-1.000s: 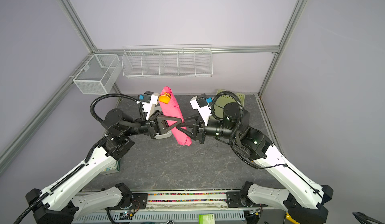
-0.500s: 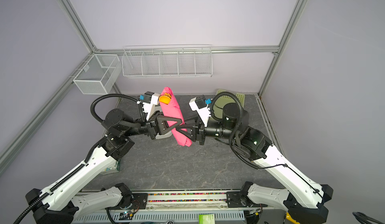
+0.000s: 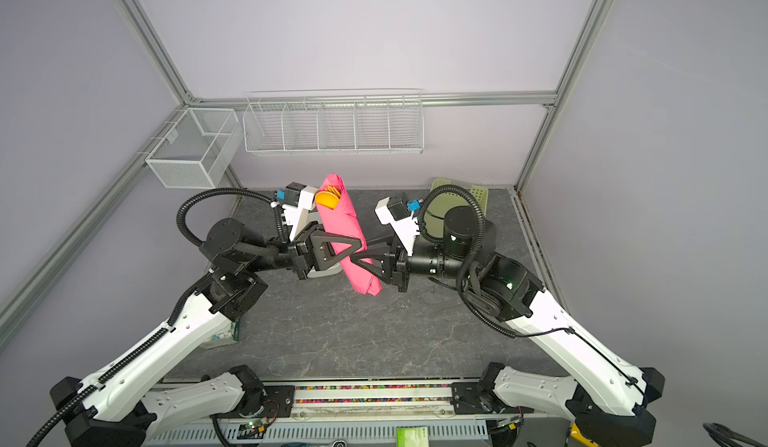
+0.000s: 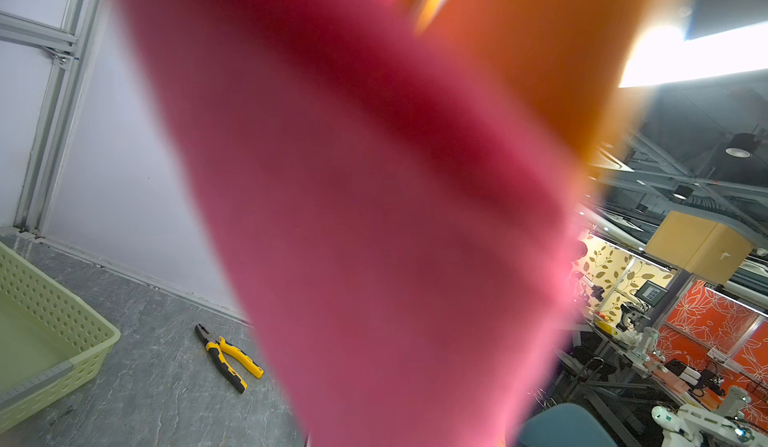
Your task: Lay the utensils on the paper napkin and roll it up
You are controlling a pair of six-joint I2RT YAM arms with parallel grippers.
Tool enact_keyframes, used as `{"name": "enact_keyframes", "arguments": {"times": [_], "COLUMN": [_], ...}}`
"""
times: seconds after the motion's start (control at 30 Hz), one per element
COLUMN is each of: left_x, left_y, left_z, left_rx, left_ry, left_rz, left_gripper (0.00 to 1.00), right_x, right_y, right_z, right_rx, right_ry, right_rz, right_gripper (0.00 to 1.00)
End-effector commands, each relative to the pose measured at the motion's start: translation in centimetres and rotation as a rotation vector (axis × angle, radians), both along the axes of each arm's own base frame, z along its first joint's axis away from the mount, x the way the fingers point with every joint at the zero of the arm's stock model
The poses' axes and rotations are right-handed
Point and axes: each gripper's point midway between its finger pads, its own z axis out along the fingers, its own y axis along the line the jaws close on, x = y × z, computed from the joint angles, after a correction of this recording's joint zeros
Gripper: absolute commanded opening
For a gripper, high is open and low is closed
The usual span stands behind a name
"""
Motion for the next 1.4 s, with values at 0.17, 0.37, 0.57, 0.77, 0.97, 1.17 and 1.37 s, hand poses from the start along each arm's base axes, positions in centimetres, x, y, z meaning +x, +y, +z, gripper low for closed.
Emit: {"name": "enact_keyframes", "arguments": {"times": [0.17,0.37,0.57,0.77,0.97,1.17,1.37], "left_x": [1.2,1.4,1.4,1.5,1.6,0.9,-0.3], "left_y": [-0.2,0.0,0.3,0.8,0.8,0.3,-0.4], "left_z": [0.3,-0.1,-0.2,0.1,-0.1,0.4,1.3], "left_rx": [-0.01,0.01,0.013,0.012,0.018,-0.001,-0.019], "left_ry": [0.021,0.007,-0.003,-0.021,-0.019,-0.021,-0.051], "left_rz": [0.053,0.083,0.105,0.144,0.151,0.077,-0.005], "left_gripper": [0.0,0.0,0.21,0.33,0.5,0.58,0.59], "right_x": [-2.5,-1.7,-1.1,-0.6,-0.4,-0.5,-0.5], "right_y": [0.2,-0.4,-1.0,-1.4,-1.6,-1.3,-0.8], "right_z": [0.9,1.5,1.7,1.9,1.9,1.6,1.3], "right_rx": [0.02,0.036,0.044,0.048,0.048,0.042,0.033], "right_ry": [-0.042,-0.063,-0.078,-0.088,-0.09,-0.085,-0.072], "right_rz": [0.108,0.039,-0.018,-0.057,-0.081,-0.062,-0.043], "right_gripper": [0.17,0.13,0.12,0.12,0.12,0.12,0.12]}}
